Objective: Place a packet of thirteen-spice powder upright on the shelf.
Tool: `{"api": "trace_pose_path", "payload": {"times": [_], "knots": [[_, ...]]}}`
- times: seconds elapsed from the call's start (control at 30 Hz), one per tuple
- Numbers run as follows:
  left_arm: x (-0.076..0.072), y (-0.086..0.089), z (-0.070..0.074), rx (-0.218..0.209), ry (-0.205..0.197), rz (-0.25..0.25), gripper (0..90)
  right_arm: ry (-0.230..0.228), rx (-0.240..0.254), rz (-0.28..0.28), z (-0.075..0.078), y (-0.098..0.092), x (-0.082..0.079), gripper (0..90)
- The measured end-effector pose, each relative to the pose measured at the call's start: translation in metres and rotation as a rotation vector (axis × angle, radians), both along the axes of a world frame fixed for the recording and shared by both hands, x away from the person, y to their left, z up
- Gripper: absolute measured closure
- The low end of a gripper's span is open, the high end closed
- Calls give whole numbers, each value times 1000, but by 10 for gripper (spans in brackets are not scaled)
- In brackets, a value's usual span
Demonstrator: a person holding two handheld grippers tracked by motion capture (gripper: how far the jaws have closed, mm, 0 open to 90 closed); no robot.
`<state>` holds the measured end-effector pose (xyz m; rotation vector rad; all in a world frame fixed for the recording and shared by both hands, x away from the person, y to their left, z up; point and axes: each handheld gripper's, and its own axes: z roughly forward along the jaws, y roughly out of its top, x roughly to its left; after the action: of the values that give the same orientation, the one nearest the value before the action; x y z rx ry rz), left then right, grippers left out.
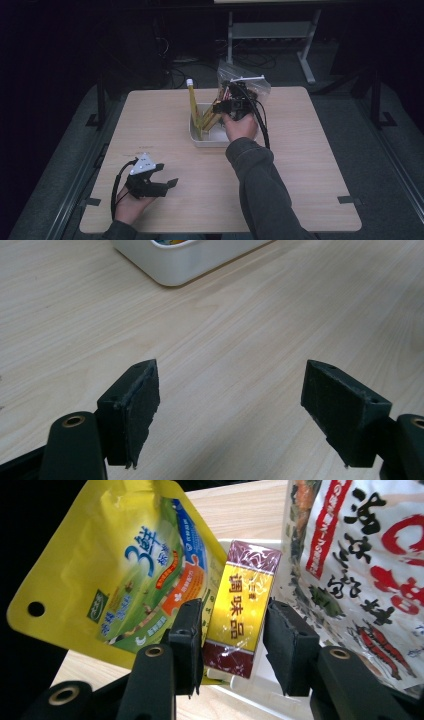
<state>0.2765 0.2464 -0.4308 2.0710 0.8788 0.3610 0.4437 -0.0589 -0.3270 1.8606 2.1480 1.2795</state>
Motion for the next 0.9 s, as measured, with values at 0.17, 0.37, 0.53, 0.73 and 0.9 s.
{"api": "trace_pose_path", "payload": {"times": [0.17, 0.37, 0.53, 0.73, 0.9], "knots": [[0, -1, 0, 0, -1, -1, 229, -1, 4, 10, -1, 2, -2, 573], [0, -1, -1, 2, 3, -3, 230, 6, 24, 20, -3, 3, 0, 568], [0, 0, 0, -1, 2, 0, 230, 10, 39, 39, -5, 10, 1, 578], [-1, 1, 0, 1, 1, -1, 230, 18, 38, 60, -8, 15, 2, 574], [-1, 2, 0, 3, 1, 0, 230, 27, 46, 76, -9, 14, 3, 553]]}}
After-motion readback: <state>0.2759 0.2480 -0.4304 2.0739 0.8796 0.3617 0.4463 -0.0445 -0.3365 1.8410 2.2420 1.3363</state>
